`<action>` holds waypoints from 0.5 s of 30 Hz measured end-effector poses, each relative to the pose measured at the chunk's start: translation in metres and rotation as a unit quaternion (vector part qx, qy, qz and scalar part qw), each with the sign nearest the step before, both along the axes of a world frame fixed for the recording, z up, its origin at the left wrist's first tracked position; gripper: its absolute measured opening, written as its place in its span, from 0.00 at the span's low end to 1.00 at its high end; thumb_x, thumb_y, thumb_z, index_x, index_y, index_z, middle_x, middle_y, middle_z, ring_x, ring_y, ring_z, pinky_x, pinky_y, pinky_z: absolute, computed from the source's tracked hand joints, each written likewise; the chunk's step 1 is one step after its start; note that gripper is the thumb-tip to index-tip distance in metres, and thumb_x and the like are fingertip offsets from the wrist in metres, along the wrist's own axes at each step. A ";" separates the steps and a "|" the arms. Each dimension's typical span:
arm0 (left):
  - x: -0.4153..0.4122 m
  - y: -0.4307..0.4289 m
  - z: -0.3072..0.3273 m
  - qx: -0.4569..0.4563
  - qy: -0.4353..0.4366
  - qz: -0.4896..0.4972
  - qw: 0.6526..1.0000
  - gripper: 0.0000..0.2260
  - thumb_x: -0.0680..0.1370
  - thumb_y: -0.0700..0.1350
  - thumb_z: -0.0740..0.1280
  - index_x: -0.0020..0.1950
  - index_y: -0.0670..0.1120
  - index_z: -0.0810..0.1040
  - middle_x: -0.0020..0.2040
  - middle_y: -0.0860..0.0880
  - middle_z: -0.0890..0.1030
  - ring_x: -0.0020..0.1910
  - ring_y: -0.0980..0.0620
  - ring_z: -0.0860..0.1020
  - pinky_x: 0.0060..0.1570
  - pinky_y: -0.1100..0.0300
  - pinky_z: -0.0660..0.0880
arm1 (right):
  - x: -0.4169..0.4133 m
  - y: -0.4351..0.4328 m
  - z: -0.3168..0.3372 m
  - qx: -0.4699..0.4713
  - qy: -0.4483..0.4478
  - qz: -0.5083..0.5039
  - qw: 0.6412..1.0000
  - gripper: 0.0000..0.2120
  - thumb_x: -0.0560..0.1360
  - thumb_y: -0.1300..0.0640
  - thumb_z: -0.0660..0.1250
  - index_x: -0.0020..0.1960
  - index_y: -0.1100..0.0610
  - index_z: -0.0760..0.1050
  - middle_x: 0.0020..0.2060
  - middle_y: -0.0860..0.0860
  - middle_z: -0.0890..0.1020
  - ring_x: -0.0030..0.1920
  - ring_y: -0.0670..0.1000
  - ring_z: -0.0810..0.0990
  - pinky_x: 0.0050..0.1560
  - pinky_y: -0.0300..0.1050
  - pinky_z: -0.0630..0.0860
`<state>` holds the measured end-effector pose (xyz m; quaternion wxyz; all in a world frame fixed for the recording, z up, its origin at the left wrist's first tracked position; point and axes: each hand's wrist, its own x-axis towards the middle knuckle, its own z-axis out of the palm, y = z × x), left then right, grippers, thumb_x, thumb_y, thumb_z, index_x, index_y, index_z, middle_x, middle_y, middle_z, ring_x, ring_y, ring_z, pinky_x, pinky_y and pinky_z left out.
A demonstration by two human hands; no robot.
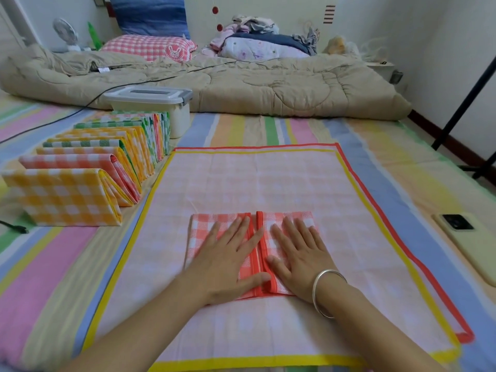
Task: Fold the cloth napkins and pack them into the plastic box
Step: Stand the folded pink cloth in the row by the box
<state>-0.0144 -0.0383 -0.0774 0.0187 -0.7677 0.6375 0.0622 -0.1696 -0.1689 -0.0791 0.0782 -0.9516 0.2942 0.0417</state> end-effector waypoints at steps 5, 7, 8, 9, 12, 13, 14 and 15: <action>0.002 -0.001 -0.005 -0.009 0.015 -0.018 1.000 0.38 0.69 0.77 0.28 0.76 0.63 0.27 0.77 0.55 0.27 0.76 0.52 0.27 0.76 0.41 0.35 | 0.000 -0.002 0.001 -0.004 -0.019 -0.004 1.000 0.46 0.62 0.27 0.25 0.78 0.43 0.35 0.76 0.45 0.34 0.73 0.46 0.27 0.74 0.49 0.29; 0.003 -0.002 -0.007 -0.010 0.028 -0.014 0.999 0.38 0.68 0.76 0.27 0.76 0.63 0.29 0.78 0.56 0.28 0.76 0.53 0.28 0.75 0.41 0.35 | -0.001 -0.001 0.003 -0.008 -0.023 -0.009 1.000 0.45 0.64 0.29 0.29 0.79 0.42 0.40 0.78 0.45 0.38 0.75 0.46 0.30 0.75 0.49 0.31; 0.004 -0.003 -0.007 -0.009 0.030 -0.011 0.999 0.39 0.68 0.77 0.26 0.76 0.64 0.29 0.78 0.56 0.28 0.76 0.53 0.28 0.75 0.41 0.35 | -0.002 -0.001 0.005 -0.007 -0.031 -0.011 0.999 0.45 0.64 0.29 0.31 0.79 0.43 0.44 0.79 0.45 0.41 0.76 0.47 0.33 0.76 0.48 0.32; 0.003 -0.003 -0.007 -0.008 0.030 -0.008 0.999 0.40 0.67 0.77 0.26 0.76 0.64 0.29 0.78 0.56 0.28 0.76 0.53 0.28 0.75 0.41 0.35 | -0.002 0.000 0.007 -0.004 -0.044 -0.015 0.999 0.45 0.64 0.28 0.33 0.79 0.43 0.48 0.79 0.45 0.45 0.78 0.48 0.37 0.76 0.48 0.34; 0.002 -0.004 -0.007 -0.003 0.025 -0.002 1.000 0.42 0.65 0.79 0.29 0.76 0.64 0.30 0.78 0.55 0.29 0.77 0.52 0.28 0.76 0.41 0.34 | -0.007 0.001 0.011 -0.036 -0.126 -0.067 0.989 0.39 0.68 0.32 0.45 0.73 0.48 0.66 0.75 0.49 0.65 0.76 0.56 0.59 0.75 0.54 0.52; 0.003 -0.004 -0.007 -0.001 0.022 0.000 1.000 0.43 0.65 0.80 0.29 0.77 0.64 0.30 0.78 0.55 0.29 0.77 0.52 0.28 0.76 0.40 0.34 | -0.011 0.001 0.014 -0.065 -0.171 -0.109 0.977 0.34 0.69 0.35 0.49 0.68 0.50 0.73 0.68 0.52 0.74 0.70 0.59 0.69 0.69 0.57 0.64; 0.003 -0.004 -0.008 -0.001 0.018 0.001 1.000 0.43 0.65 0.80 0.30 0.77 0.64 0.31 0.78 0.55 0.29 0.77 0.52 0.28 0.76 0.40 0.35 | -0.017 0.003 0.017 -0.094 -0.211 -0.158 0.960 0.30 0.70 0.38 0.53 0.62 0.52 0.77 0.59 0.54 0.80 0.60 0.61 0.77 0.58 0.57 0.72; 0.003 -0.004 -0.009 -0.002 0.016 0.002 1.000 0.44 0.65 0.80 0.30 0.77 0.63 0.31 0.78 0.55 0.29 0.77 0.52 0.28 0.76 0.40 0.35 | -0.025 0.005 0.022 -0.112 -0.224 -0.207 0.946 0.25 0.71 0.41 0.56 0.59 0.54 0.78 0.53 0.55 0.81 0.53 0.62 0.79 0.51 0.55 0.74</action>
